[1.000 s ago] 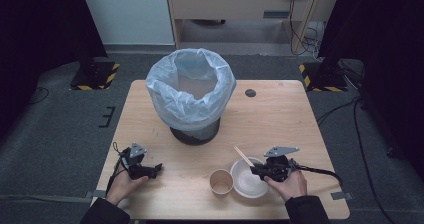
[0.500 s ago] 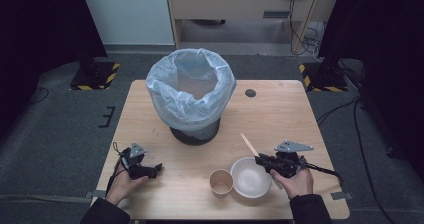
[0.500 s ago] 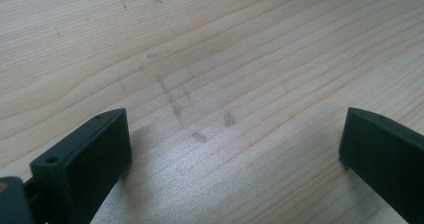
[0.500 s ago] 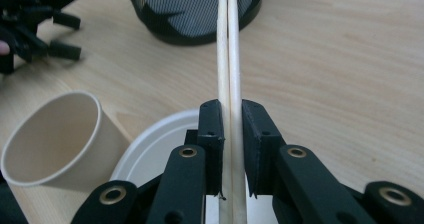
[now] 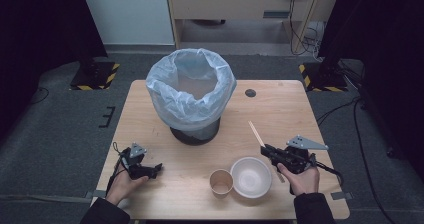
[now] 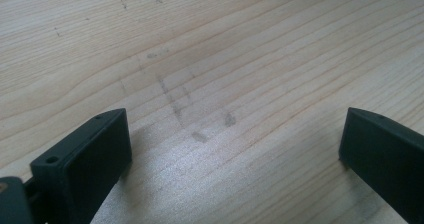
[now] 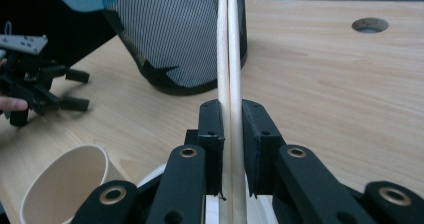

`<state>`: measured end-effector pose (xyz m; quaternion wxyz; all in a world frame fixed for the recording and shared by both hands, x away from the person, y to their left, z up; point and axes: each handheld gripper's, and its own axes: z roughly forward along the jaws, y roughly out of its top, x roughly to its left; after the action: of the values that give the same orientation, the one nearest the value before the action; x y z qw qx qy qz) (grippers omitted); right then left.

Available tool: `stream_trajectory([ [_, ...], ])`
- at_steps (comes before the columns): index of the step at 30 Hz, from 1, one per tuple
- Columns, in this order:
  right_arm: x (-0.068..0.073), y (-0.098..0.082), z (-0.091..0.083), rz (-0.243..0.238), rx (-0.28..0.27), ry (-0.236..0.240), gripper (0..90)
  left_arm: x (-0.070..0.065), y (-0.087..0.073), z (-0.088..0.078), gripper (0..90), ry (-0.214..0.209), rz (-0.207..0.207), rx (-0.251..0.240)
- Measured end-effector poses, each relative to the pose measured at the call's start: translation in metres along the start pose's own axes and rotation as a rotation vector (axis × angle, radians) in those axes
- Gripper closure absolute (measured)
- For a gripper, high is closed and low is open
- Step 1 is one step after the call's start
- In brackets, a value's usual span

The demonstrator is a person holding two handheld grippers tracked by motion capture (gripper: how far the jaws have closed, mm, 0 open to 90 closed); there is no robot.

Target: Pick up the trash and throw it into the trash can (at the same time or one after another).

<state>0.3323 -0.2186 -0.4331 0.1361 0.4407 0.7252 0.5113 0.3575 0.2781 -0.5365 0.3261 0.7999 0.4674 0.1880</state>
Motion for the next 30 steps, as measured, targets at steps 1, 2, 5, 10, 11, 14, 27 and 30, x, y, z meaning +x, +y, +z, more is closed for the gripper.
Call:
stream_trajectory([
  [1, -0.001, 0.001, -0.001, 0.004, -0.012, -0.001, 80.2, 0.000, 0.000, 0.000, 0.0, 0.000, 0.000, 0.000],
  [2, -0.001, 0.002, -0.002, 0.008, -0.021, 0.000, 80.2, 0.000, 0.000, 0.000, 0.0, 0.000, 0.000, 0.000],
  [5, -0.003, 0.007, -0.007, 0.025, -0.066, 0.003, 80.2, 0.000, 0.000, 0.000, 0.0, 0.000, 0.000, 0.000],
  [10, -0.002, 0.017, -0.013, 0.019, -0.116, 0.003, 80.2, 0.000, 0.000, 0.000, 0.0, 0.000, 0.000, 0.000],
  [11, -0.002, 0.018, -0.014, 0.017, -0.121, 0.002, 80.2, 0.000, 0.000, 0.000, 0.0, 0.000, 0.000, 0.000],
  [14, -0.005, 0.025, -0.018, 0.024, -0.151, 0.006, 80.2, 0.000, 0.000, 0.000, 0.0, 0.000, 0.000, 0.000],
  [27, -0.004, 0.065, -0.025, 0.007, -0.279, 0.015, 80.2, 0.000, 0.000, 0.000, 0.0, 0.000, 0.000, 0.000],
  [30, -0.003, 0.070, -0.025, 0.007, -0.292, 0.020, 80.2, 0.000, 0.000, 0.000, 0.0, 0.000, 0.000, 0.000],
])
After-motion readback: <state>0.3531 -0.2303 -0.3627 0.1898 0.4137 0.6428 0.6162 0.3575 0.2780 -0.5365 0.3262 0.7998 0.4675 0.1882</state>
